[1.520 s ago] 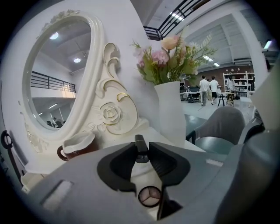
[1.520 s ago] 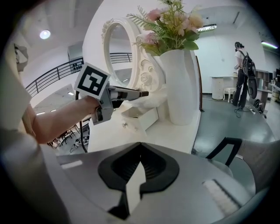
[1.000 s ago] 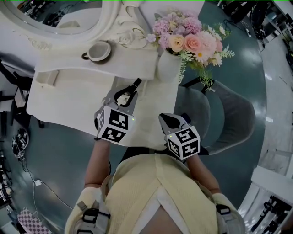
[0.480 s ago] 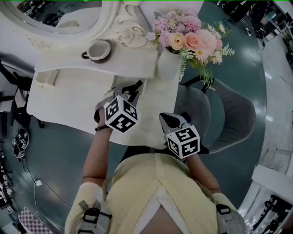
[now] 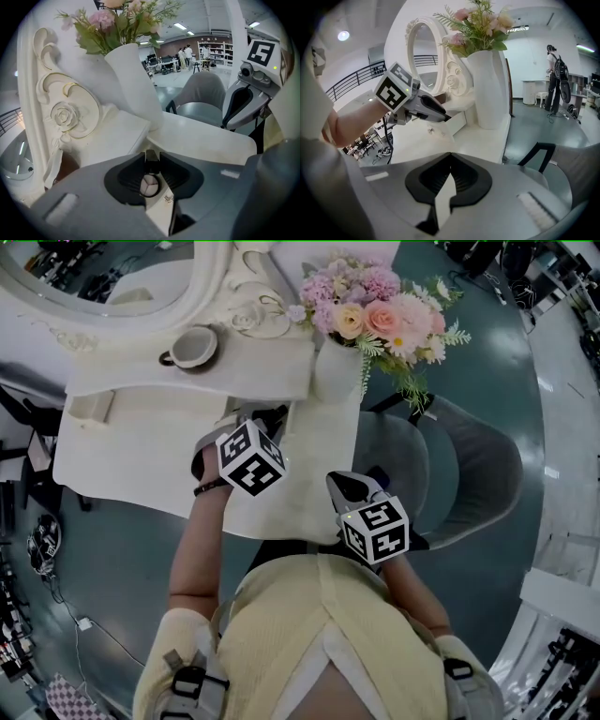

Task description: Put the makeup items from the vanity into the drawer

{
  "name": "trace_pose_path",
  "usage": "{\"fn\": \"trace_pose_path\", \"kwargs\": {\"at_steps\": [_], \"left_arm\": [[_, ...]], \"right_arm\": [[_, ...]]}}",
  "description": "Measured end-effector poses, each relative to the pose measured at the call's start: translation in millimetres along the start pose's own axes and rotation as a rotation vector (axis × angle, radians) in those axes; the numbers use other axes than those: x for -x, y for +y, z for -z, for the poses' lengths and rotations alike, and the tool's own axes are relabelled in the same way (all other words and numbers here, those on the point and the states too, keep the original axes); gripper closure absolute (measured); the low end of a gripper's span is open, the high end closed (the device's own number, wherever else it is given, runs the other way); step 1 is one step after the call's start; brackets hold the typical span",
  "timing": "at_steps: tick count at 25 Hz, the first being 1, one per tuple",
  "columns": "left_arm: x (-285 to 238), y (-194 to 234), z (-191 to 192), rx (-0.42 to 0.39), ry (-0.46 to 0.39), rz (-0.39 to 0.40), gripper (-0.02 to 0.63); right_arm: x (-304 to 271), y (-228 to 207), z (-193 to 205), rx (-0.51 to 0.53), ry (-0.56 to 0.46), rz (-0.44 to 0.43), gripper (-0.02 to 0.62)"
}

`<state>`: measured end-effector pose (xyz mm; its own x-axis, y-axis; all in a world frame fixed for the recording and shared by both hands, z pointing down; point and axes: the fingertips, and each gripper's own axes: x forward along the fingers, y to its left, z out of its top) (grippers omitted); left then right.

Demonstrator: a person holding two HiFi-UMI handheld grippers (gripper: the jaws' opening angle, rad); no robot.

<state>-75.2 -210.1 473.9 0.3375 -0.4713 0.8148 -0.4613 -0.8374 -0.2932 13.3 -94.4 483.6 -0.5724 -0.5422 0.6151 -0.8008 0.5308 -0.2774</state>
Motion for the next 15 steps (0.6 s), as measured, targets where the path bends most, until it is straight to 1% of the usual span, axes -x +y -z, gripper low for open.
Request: {"fn": "trace_pose_path", "kwargs": {"at_steps": [2,6,15], "left_arm": [[-2.2,-0.5,-3.2,-0.010,-0.003,0.006,0.499],[-4.2,0.8,-8.2,-0.035,-0.020,-0.009,0.499],[0.0,7.9,-8.7,-0.010,-0.076,-0.075,0.497]], "right_arm": [[0.6,-0.4,1.3,-0.002,0.001,0.002,0.592],[0.8,-0.9,2.9,-0.008,0.003,0.005,0.592],[-0.9,0.4,4.6,-0.005,0.012,0.000,0.592]]}}
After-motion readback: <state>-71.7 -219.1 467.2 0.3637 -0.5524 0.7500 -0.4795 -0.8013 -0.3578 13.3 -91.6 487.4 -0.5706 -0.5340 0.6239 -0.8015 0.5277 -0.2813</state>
